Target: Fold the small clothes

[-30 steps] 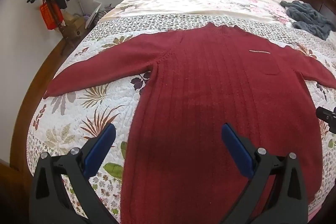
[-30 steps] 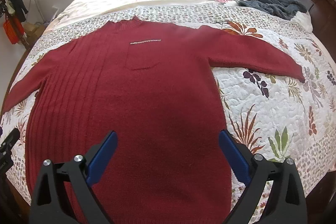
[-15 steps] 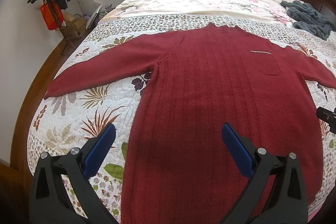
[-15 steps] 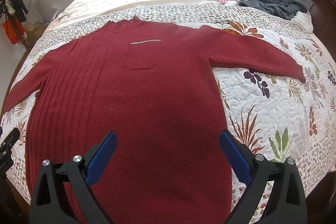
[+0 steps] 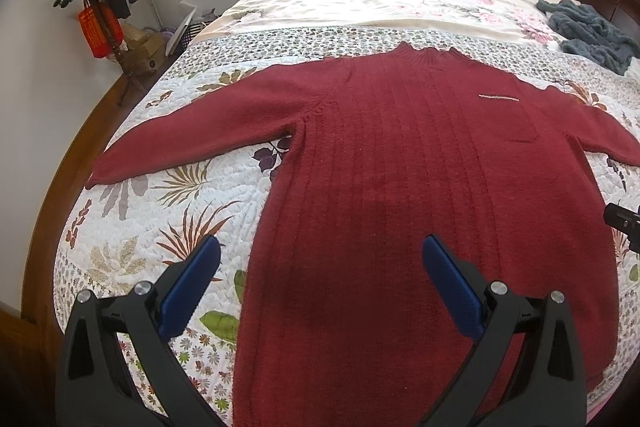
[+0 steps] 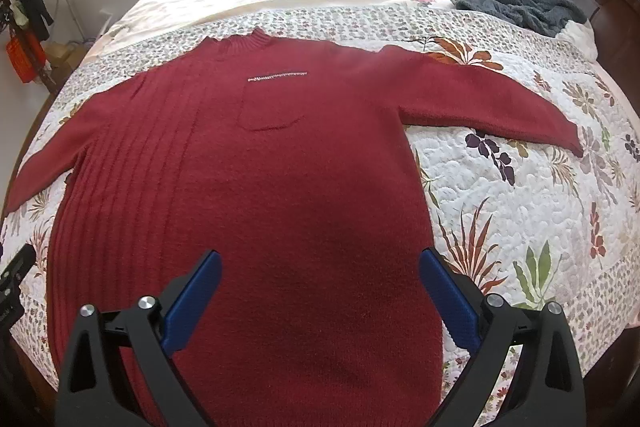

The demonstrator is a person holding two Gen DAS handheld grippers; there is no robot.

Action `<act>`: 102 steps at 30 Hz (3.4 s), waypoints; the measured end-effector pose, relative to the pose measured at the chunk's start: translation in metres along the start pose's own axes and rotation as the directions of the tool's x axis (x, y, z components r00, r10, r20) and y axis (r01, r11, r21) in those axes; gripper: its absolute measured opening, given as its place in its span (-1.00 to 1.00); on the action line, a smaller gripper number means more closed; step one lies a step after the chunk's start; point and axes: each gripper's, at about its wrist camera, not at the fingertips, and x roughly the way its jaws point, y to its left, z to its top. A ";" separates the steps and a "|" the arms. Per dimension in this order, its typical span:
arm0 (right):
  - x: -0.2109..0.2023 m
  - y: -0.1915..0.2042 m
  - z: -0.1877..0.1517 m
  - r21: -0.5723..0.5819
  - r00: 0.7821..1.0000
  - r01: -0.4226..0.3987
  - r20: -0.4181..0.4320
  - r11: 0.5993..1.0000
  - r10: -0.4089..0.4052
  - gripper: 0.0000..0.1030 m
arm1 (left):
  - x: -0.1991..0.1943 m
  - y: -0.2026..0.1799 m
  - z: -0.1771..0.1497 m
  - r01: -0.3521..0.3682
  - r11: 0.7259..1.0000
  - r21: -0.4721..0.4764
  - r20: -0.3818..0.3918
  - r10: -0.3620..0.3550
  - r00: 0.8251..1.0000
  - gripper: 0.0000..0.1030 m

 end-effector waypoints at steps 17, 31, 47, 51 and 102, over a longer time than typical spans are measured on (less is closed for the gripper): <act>0.000 -0.003 -0.002 0.002 1.000 -0.001 0.005 1.000 0.001 0.92 | -0.001 0.002 -0.002 -0.012 1.000 -0.002 0.007 0.012 1.000 0.94; 0.001 -0.003 -0.002 0.005 1.000 -0.005 0.002 1.000 0.005 0.92 | 0.000 0.003 -0.004 0.000 1.000 -0.006 0.019 0.000 1.000 0.94; 0.014 -0.040 0.014 0.067 0.996 -0.082 -0.018 0.994 0.083 0.92 | 0.008 -0.012 0.003 0.036 0.999 -0.011 -0.009 -0.036 0.999 0.94; 0.033 -0.112 0.042 0.197 0.996 -0.053 -0.054 0.979 0.065 0.92 | 0.016 -0.033 0.027 0.062 0.998 0.013 0.014 -0.062 0.998 0.94; 0.102 -0.226 0.179 0.245 0.972 -0.234 0.032 0.941 0.233 -0.74 | 0.101 -0.127 0.125 0.154 0.988 -0.004 -0.025 -0.154 0.988 0.94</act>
